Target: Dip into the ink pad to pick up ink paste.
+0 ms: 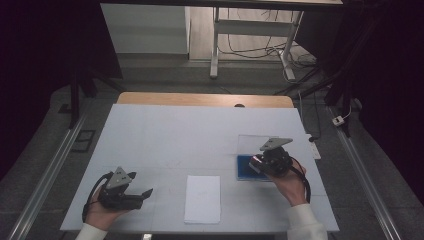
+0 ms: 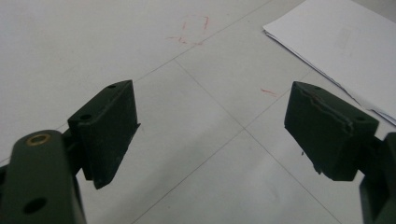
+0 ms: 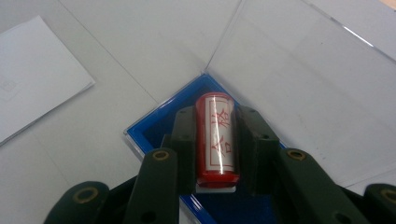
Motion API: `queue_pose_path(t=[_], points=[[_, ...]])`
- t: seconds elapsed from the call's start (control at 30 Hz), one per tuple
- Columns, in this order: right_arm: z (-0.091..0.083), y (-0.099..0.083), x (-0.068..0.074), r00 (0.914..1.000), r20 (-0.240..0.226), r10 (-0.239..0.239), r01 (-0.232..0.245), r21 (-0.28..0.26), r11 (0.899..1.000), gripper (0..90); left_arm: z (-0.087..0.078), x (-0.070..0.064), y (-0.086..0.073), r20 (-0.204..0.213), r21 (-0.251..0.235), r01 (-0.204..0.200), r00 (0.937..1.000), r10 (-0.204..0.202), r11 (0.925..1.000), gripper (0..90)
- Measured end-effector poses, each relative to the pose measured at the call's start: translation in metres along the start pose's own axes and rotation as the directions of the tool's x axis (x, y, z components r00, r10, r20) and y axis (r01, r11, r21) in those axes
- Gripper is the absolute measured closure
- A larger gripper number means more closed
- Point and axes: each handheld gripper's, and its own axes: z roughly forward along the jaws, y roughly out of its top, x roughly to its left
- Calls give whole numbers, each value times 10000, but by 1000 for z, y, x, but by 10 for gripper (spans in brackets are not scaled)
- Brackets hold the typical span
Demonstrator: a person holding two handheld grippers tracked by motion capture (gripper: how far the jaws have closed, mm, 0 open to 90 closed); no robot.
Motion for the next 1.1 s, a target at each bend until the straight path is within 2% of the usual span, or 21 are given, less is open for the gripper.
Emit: queue_pose_path(t=[0.17,0.33,0.53,0.6,0.63,0.73,0.8,1.1], points=[[2,0,0,10000,-41,-5,5,48,10000,699,0,0,0,11,-3,-19,10000,19,10000,177],[8,1,1,10000,7,7,-7,336,9994,699,-1,-1,-1,-18,26,-17,10000,18,10000,177],[11,2,2,9998,189,-14,6,382,9993,699,-1,-1,-1,-29,6,5,10000,-5,10000,177],[14,1,1,9994,360,-12,-9,582,9983,700,-1,-1,-1,-26,26,2,10000,-1,10000,177],[15,-1,1,9994,352,37,-53,450,9990,700,-1,-1,-1,-39,23,-4,10000,4,10000,177],[14,-3,-5,9983,128,564,-569,477,9972,701,-2,-1,-2,-60,20,15,10000,-14,10000,177],[14,-4,-7,9972,15,743,-743,477,9961,702,-2,-1,-2,-57,34,0,10000,0,10000,177],[15,-1,-6,9978,100,650,-656,714,9953,704,-3,0,-2,-76,12,32,10000,-32,10000,177]])
